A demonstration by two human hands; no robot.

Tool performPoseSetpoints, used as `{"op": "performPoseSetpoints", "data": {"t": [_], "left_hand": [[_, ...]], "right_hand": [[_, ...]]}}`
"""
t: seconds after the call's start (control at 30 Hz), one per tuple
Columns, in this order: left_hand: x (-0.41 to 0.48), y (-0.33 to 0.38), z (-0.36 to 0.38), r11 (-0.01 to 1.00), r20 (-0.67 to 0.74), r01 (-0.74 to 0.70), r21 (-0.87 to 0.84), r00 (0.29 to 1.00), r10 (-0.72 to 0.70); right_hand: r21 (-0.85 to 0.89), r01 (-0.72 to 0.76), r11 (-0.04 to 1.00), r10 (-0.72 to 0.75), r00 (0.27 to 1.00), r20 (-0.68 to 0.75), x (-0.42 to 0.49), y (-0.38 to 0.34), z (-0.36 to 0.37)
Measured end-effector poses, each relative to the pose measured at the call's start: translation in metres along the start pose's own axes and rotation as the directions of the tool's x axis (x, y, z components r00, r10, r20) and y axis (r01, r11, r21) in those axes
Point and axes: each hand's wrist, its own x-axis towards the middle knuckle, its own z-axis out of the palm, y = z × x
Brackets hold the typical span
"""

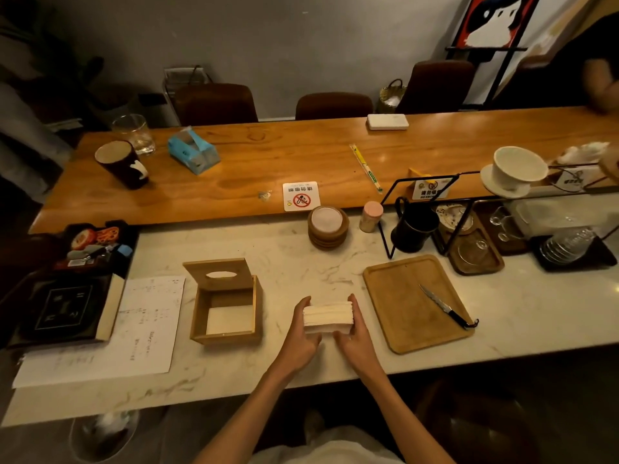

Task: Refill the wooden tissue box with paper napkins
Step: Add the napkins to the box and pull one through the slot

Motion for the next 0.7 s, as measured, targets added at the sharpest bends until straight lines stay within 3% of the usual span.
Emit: {"op": "performPoseSetpoints", "data": {"t": [0.3,0.47,0.6,0.7], "left_hand": [[0.007,0.007,-0.004,0.997,-0.042,-0.006,-0.077,0.999,0.003],[0.012,0.010,-0.015,0.998,-0.072,-0.038,0.049,0.997,0.041],[0.016,0.018,-0.025,0.940,0.107,-0.056,0.335,0.994,0.021],[0.025,0.030,-0.030,0.791,0.227,-0.111,0.602,0.973,-0.037]], "right_hand": [[-0.002,0.021,1.000,-0.021,1.000,-0.018,0.007,-0.001,-0.004],[0.009,0.060,0.998,-0.060,0.998,-0.015,0.016,0.003,-0.019],[-0.283,0.069,0.957,-0.029,0.989,0.146,0.029,-0.003,-0.035],[-0.583,0.108,0.806,0.046,0.969,0.243,0.040,-0.015,-0.039]]}}
